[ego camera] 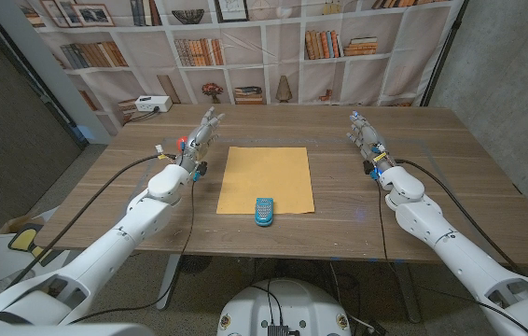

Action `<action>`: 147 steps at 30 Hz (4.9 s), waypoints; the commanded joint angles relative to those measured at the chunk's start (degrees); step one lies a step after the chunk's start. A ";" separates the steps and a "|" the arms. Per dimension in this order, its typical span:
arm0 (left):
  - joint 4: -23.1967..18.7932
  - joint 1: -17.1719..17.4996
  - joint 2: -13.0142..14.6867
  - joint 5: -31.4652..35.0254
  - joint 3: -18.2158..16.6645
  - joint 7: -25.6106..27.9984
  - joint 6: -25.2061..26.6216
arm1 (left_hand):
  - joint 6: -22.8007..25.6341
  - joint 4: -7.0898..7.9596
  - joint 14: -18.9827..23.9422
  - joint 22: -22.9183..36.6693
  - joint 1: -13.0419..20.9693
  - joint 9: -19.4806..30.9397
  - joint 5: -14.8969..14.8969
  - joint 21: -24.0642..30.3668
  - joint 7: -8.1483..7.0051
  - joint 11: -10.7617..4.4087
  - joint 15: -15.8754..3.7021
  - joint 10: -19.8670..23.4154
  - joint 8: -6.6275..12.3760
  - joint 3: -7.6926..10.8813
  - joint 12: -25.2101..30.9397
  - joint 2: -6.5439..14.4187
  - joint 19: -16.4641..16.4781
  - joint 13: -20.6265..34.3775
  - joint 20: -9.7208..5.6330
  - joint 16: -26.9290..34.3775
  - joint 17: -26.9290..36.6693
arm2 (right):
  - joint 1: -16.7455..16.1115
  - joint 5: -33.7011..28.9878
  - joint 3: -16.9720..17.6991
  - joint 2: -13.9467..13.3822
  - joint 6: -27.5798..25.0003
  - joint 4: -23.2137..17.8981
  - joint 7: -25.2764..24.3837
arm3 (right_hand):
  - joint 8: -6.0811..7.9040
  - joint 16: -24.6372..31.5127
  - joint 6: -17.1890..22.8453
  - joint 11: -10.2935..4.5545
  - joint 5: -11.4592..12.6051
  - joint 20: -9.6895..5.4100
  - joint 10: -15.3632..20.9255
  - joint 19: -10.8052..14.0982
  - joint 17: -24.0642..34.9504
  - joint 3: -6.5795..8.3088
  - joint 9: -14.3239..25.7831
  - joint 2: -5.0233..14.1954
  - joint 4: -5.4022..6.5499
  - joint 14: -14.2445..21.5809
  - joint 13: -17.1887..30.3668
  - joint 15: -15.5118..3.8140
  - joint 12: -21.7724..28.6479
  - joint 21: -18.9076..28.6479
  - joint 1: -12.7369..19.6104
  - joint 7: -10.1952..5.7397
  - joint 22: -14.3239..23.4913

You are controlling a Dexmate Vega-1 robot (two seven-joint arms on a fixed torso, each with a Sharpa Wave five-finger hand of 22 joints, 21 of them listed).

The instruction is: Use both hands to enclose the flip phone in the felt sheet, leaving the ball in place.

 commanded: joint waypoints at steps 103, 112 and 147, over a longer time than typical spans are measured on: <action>-49.95 -14.22 23.88 72.48 16.64 -54.66 5.94 | 4.05 -0.38 -5.87 0.43 27.25 0.97 3.64 -3.08 -2.15 -7.21 -1.53 4.06 1.67 -0.22 0.89 -4.82 -5.49 1.05 -1.34 -0.73 0.25 | -18.79 -12.12 3.62 2.47 6.11 -18.21 -19.66 | -0.55 -0.04 1.30 0.66 -0.18 -0.05 1.93 1.17 0.32 -1.79 0.19 1.43 1.19 0.95 0.22 1.41 -0.26 -0.30 -2.76 -0.08 0.41; -47.10 -14.54 21.89 73.22 17.26 -54.54 0.15 | 3.58 -0.36 -9.01 0.45 30.96 2.06 2.52 -3.75 -2.12 -7.14 -1.68 2.59 2.87 0.38 0.85 -2.77 -9.21 1.70 -1.60 -0.64 0.35 | -18.77 -11.83 3.81 2.73 5.72 -17.88 -19.89 | -0.44 0.08 1.77 0.90 -0.20 -0.08 2.27 1.39 0.38 -1.95 0.19 1.61 1.41 1.30 0.24 1.73 -0.20 -0.27 -3.13 0.03 0.43; -40.31 -14.96 19.96 87.07 19.87 -39.83 -19.00 | 2.43 -0.03 -5.07 0.59 38.36 18.69 0.24 -1.43 -1.97 -9.80 -4.32 4.80 16.94 -2.89 9.57 -0.80 -7.75 13.29 -1.92 0.53 1.05 | -19.18 -10.93 4.70 3.66 5.88 -16.24 -21.43 | -0.46 0.07 2.66 1.38 -0.22 -0.01 3.20 1.50 0.59 -2.66 0.19 2.11 2.28 1.47 0.31 2.00 -0.14 -0.38 -4.73 0.10 0.47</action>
